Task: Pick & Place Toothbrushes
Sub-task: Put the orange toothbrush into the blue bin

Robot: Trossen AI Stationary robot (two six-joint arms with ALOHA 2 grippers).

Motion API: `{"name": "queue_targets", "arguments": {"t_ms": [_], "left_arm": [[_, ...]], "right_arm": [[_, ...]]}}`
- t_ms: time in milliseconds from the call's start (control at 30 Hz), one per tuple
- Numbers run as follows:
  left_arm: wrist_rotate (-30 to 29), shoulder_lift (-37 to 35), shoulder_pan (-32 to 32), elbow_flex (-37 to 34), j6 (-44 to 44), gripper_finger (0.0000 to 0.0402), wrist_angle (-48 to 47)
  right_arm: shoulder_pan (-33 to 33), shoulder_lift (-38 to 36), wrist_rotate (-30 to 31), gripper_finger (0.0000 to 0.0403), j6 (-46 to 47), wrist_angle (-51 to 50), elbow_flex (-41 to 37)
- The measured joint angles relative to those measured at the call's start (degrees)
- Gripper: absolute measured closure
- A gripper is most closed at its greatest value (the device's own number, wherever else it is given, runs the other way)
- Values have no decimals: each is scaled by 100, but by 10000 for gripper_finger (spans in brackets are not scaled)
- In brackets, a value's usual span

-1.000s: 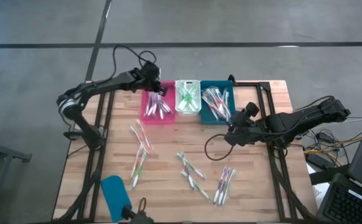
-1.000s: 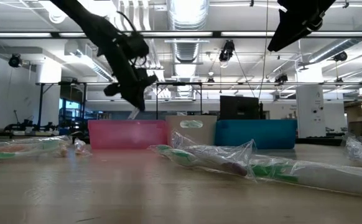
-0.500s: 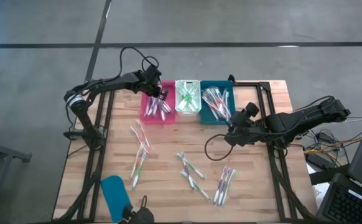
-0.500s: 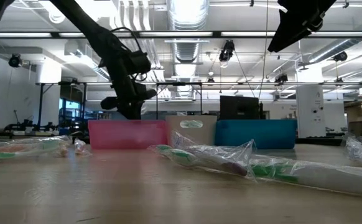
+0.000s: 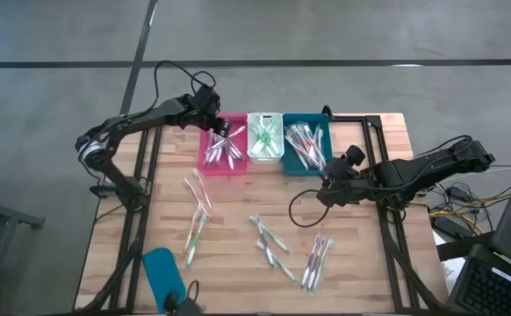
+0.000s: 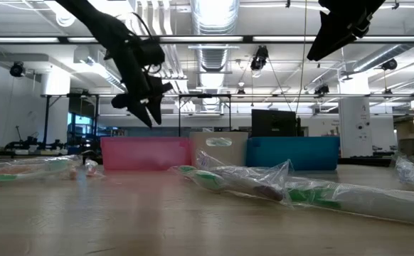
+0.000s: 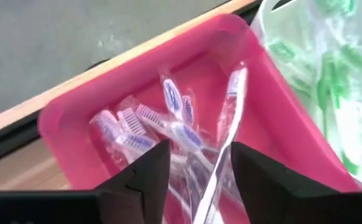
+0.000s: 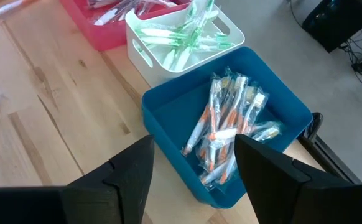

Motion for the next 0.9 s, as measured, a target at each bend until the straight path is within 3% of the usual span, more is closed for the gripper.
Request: {"name": "queue_targets", "arguments": {"t_ms": [300,500,700,900], "left_arm": [[216,-996,-75,-13,98,221,-146],[233,-1798,-459,-16,305,222,-344],[176,-2480,-1454,-25,427,229,-832],[-428,-2792,-2985,-34,1,234,-1499]], "right_arm": [[0,0,2,170,21,42,0],[2,0,2,163,20,125,0],[2,0,2,157,20,130,0],[2,0,2,149,20,148,0]]}}
